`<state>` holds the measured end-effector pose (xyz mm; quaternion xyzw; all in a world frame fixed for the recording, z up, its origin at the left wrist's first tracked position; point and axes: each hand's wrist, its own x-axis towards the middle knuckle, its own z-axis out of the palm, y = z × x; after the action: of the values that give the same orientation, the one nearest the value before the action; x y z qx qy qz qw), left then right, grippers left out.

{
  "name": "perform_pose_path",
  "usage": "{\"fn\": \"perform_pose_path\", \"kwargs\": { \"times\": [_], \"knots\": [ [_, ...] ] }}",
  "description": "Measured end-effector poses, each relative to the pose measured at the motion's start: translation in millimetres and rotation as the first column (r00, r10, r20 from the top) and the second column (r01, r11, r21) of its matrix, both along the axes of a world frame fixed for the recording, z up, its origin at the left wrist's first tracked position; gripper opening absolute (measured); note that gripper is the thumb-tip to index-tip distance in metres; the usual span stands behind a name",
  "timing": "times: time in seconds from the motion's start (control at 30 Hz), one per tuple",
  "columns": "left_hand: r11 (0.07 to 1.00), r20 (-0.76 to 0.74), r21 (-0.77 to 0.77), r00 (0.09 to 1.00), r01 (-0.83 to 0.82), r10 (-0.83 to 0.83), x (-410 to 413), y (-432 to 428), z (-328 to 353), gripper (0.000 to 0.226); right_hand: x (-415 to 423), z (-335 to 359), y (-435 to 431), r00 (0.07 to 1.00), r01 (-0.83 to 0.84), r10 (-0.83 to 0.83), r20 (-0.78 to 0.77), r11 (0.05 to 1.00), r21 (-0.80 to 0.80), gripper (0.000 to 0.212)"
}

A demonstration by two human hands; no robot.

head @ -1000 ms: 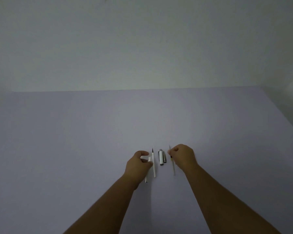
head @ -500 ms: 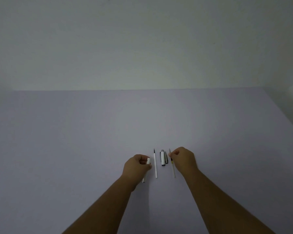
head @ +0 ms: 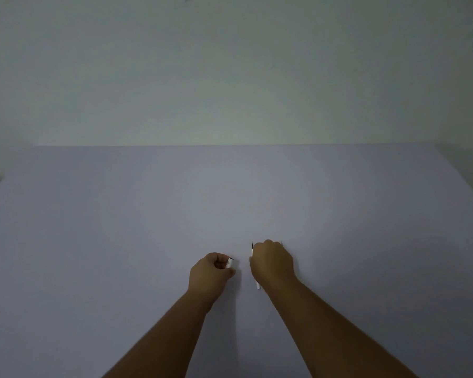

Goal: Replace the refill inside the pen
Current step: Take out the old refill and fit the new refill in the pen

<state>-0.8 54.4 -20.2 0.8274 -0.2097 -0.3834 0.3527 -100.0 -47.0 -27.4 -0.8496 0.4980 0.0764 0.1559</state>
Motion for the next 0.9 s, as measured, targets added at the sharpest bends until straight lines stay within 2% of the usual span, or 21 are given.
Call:
{"fn": "perform_pose_path", "kwargs": {
  "times": [0.1, 0.2, 0.27, 0.33, 0.4, 0.43, 0.53, 0.67, 0.8, 0.83, 0.9],
  "knots": [
    [1.0, 0.017, 0.017, 1.0, -0.004, 0.003, 4.3, 3.8, -0.8, 0.016, 7.5, -1.4, 6.6, 1.0, 0.029, -0.029, -0.011, 0.998, 0.05, 0.023],
    [1.0, 0.042, 0.01, 0.999, -0.004, 0.004, 7.8, 6.1, -1.2, 0.017, 9.2, 4.4, 7.6, 0.973, 0.151, -0.176, 0.152, 0.975, 0.164, 0.023],
    [1.0, 0.047, 0.011, 0.999, 0.0, 0.0, 8.7, 6.2, 0.1, 0.016, 7.4, 11.2, 4.2, 0.881, 0.224, -0.309, 0.358, 0.94, 0.259, 0.021],
    [1.0, 0.045, 0.02, 0.999, 0.012, -0.013, 7.4, 4.8, 2.0, 0.016, 5.0, 18.8, -0.7, 0.717, 0.271, -0.447, 0.536, 0.886, 0.376, 0.019],
    [0.999, 0.043, 0.017, 0.999, 0.028, -0.029, 4.8, 2.3, 4.4, 0.016, 2.1, 24.6, -4.5, 0.591, 0.279, -0.523, 0.614, 0.847, 0.453, 0.022],
    [0.999, 0.042, 0.007, 0.999, 0.034, -0.034, 3.4, 0.7, 5.6, 0.015, 0.4, 26.1, -5.1, 0.569, 0.271, -0.531, 0.627, 0.842, 0.467, 0.022],
    [0.999, 0.03, -0.023, 0.999, 0.043, -0.042, -0.5, -4.1, 8.9, 0.014, -6.0, 27.0, -5.4, 0.576, 0.247, -0.518, 0.632, 0.848, 0.469, 0.021],
    [0.997, 0.01, -0.043, 0.998, 0.06, -0.06, -7.1, -8.0, 12.5, 0.014, -16.5, 29.4, -7.2, 0.518, 0.233, -0.566, 0.641, 0.814, 0.531, 0.014],
    [0.995, -0.011, -0.072, 0.997, 0.075, -0.077, -16.0, -11.9, 16.0, 0.013, -26.8, 30.5, -7.7, 0.507, 0.243, -0.552, 0.662, 0.828, 0.505, 0.013],
    [0.994, -0.017, -0.079, 0.997, 0.072, -0.074, -18.1, -13.0, 17.2, 0.013, -29.4, 30.6, -7.6, 0.521, 0.224, -0.543, 0.659, 0.832, 0.508, 0.013],
    [0.992, -0.026, -0.092, 0.996, 0.08, -0.083, -21.8, -14.7, 20.3, 0.013, -34.0, 30.6, -7.0, 0.606, 0.14, -0.484, 0.631, 0.846, 0.514, 0.011]
  ]
}}
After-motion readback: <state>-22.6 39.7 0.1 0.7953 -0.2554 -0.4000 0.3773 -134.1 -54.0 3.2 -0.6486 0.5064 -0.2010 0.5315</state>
